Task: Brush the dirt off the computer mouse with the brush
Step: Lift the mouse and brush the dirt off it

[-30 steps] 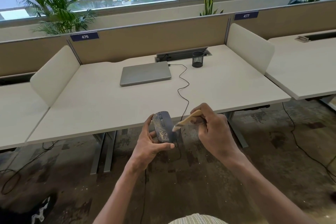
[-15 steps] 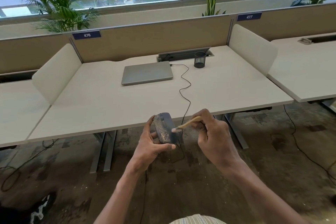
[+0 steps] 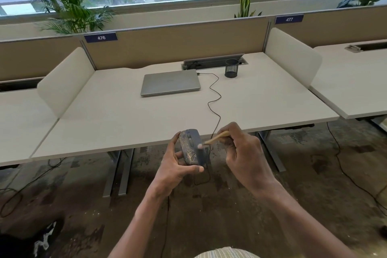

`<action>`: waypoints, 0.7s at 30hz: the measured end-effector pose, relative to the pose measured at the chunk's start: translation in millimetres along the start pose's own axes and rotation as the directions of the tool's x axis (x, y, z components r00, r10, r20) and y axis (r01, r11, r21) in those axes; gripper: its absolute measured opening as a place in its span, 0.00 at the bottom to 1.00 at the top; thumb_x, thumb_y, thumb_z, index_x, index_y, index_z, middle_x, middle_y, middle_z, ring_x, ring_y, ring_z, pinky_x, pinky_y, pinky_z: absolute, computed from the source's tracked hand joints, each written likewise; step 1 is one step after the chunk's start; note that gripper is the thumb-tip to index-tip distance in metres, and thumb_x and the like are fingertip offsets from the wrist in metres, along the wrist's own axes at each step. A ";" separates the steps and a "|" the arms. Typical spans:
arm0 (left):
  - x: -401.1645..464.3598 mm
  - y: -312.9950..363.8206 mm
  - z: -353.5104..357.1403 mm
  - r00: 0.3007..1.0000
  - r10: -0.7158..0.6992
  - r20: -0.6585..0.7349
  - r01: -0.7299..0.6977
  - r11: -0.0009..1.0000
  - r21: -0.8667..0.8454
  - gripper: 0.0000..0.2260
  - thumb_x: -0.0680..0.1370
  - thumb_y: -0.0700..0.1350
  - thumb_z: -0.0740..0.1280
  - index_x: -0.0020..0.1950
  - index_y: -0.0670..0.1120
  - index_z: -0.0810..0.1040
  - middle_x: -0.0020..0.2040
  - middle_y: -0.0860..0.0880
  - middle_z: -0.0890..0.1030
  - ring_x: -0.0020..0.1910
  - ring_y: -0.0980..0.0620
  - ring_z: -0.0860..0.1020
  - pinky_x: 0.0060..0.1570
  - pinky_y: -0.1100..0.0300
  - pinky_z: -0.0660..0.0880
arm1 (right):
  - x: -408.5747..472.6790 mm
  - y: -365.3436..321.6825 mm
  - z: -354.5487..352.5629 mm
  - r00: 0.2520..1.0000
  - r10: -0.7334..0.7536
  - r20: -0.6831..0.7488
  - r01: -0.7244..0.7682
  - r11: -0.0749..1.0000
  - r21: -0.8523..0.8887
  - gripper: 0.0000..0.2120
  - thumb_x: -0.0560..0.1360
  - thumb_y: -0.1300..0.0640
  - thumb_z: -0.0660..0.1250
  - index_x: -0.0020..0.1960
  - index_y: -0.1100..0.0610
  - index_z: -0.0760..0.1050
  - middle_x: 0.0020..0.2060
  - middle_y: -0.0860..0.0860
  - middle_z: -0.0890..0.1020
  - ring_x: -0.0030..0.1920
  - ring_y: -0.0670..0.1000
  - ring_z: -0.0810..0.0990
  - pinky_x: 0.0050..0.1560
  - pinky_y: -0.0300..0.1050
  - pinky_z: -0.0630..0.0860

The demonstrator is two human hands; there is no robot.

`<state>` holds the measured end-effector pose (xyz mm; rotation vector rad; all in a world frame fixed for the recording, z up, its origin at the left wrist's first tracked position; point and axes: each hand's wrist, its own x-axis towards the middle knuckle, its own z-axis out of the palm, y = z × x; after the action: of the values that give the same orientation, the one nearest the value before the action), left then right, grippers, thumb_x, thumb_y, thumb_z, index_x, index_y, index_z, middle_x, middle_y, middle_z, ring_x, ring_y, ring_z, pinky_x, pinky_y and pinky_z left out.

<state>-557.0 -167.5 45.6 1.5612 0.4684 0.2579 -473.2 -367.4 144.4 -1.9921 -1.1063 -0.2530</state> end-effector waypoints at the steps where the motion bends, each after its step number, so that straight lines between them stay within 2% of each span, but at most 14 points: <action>1: -0.4 1.1 -0.1 1.000 0.002 0.004 -0.002 1.000 -0.002 0.59 0.54 0.49 0.89 0.77 0.70 0.58 0.68 0.40 0.79 0.63 0.40 0.82 0.65 0.37 0.78 | -3.3 -0.1 -0.2 1.000 -0.004 0.021 0.004 1.000 -0.013 0.14 0.75 0.71 0.67 0.56 0.57 0.73 0.41 0.49 0.82 0.39 0.45 0.80 0.41 0.30 0.76; 3: -2.3 2.6 1.1 1.000 0.001 0.021 0.000 1.000 -0.018 0.59 0.57 0.44 0.88 0.78 0.66 0.58 0.68 0.40 0.79 0.61 0.42 0.84 0.64 0.38 0.79 | -4.9 1.5 0.5 0.999 -0.009 0.034 0.010 1.000 -0.024 0.15 0.74 0.73 0.66 0.56 0.57 0.73 0.42 0.49 0.82 0.40 0.45 0.81 0.42 0.34 0.79; 6: -6.0 2.7 4.8 0.998 -0.005 0.067 0.006 1.000 -0.022 0.55 0.59 0.41 0.86 0.75 0.68 0.59 0.67 0.39 0.80 0.60 0.40 0.85 0.63 0.38 0.79 | 7.6 5.4 3.2 1.000 -0.014 -0.001 0.014 1.000 -0.004 0.14 0.74 0.73 0.65 0.55 0.59 0.74 0.43 0.51 0.83 0.42 0.47 0.82 0.44 0.37 0.81; 9: -8.2 3.3 7.7 0.994 -0.019 0.105 0.023 0.999 -0.030 0.56 0.61 0.38 0.85 0.78 0.64 0.58 0.64 0.38 0.82 0.58 0.39 0.85 0.63 0.37 0.79 | 24.8 9.8 7.9 0.999 -0.032 -0.035 0.031 0.999 -0.003 0.12 0.75 0.72 0.67 0.55 0.61 0.74 0.45 0.53 0.84 0.45 0.49 0.85 0.46 0.41 0.83; 14: -11.6 8.6 9.4 0.991 -0.021 0.130 0.025 0.999 -0.028 0.55 0.64 0.31 0.83 0.79 0.62 0.56 0.62 0.38 0.83 0.56 0.39 0.86 0.60 0.39 0.81 | 41.0 17.0 9.0 0.994 -0.045 -0.102 0.045 0.999 -0.004 0.10 0.77 0.70 0.67 0.56 0.62 0.74 0.45 0.53 0.85 0.44 0.48 0.84 0.44 0.32 0.78; 18: -11.1 9.0 9.7 0.992 -0.019 0.126 0.022 1.000 -0.023 0.53 0.67 0.28 0.80 0.78 0.63 0.56 0.62 0.38 0.83 0.56 0.40 0.86 0.58 0.43 0.83 | 38.3 15.8 4.1 0.997 -0.072 -0.004 0.072 0.997 0.014 0.10 0.76 0.72 0.66 0.55 0.61 0.75 0.44 0.48 0.82 0.44 0.44 0.81 0.44 0.25 0.74; 21: -11.1 4.7 6.9 0.993 -0.021 0.115 0.026 0.999 -0.041 0.54 0.65 0.31 0.82 0.77 0.63 0.57 0.63 0.37 0.82 0.56 0.39 0.86 0.59 0.40 0.82 | 31.5 13.4 -6.9 0.996 -0.022 0.089 0.020 1.000 0.021 0.13 0.76 0.73 0.64 0.53 0.57 0.73 0.42 0.46 0.81 0.41 0.45 0.81 0.40 0.33 0.78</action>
<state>-563.2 -178.6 51.3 1.5194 0.3890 0.1586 -442.7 -356.9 157.6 -1.9918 -1.1817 -0.1646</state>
